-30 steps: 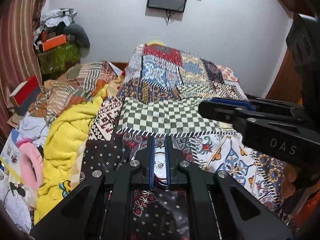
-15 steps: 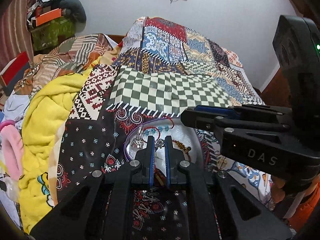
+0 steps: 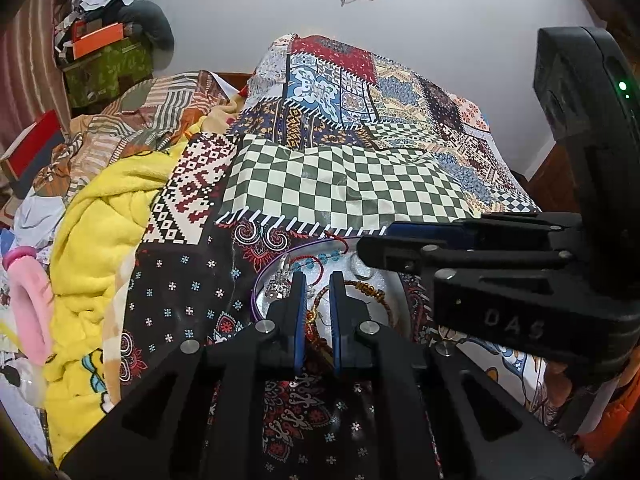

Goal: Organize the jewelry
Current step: 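Release the silver ring into the heart tin with the right tool, then move both open tools back toward the gold rings on the quilt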

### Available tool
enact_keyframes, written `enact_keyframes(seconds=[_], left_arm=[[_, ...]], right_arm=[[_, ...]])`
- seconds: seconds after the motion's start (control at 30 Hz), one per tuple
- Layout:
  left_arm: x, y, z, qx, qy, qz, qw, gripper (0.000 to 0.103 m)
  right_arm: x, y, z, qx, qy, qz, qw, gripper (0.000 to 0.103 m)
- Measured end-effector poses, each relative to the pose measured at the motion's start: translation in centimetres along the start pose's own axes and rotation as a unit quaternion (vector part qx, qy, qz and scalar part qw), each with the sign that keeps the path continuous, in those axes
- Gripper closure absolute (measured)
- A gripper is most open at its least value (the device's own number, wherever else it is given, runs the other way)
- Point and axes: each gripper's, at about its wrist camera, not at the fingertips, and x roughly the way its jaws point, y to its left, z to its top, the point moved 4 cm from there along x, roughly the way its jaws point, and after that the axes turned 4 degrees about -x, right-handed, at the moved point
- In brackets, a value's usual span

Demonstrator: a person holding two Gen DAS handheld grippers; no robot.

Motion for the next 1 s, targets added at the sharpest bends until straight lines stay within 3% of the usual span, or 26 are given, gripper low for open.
enact_keyframes(seconds=[0.2, 0.37, 0.6, 0.7, 1.0], left_arm=[[-1.9, -0.7, 0.8, 0.003, -0.013, 0.003, 0.9999, 0.092], [-4.3, -1.9, 1.3, 0.011, -0.034, 0.007, 0.9993, 0.077], [-6.6, -4.5, 1.4, 0.026, -0.045, 0.003, 0.9986, 0.071], [-7.0, -5.8, 1.0, 0.035, -0.045, -0.001, 0.9984, 0.068], [-5.9, -9.0, -1.1, 0.056, -0.013, -0.009, 0.9983, 0.065]], right_arm=[[-3.7, -1.0, 0.2, 0.01, -0.034, -0.018, 0.999, 0.07], [-7.6, -2.5, -0.4, 0.02, -0.06, -0.041, 0.997, 0.07], [-12.4, -5.1, -2.4, 0.035, -0.088, -0.081, 0.992, 0.069], [-13.7, -6.4, -3.6, 0.038, -0.09, -0.105, 0.99, 0.064], [-14.5, -10.7, -7.8, 0.063, -0.058, -0.15, 0.985, 0.064]])
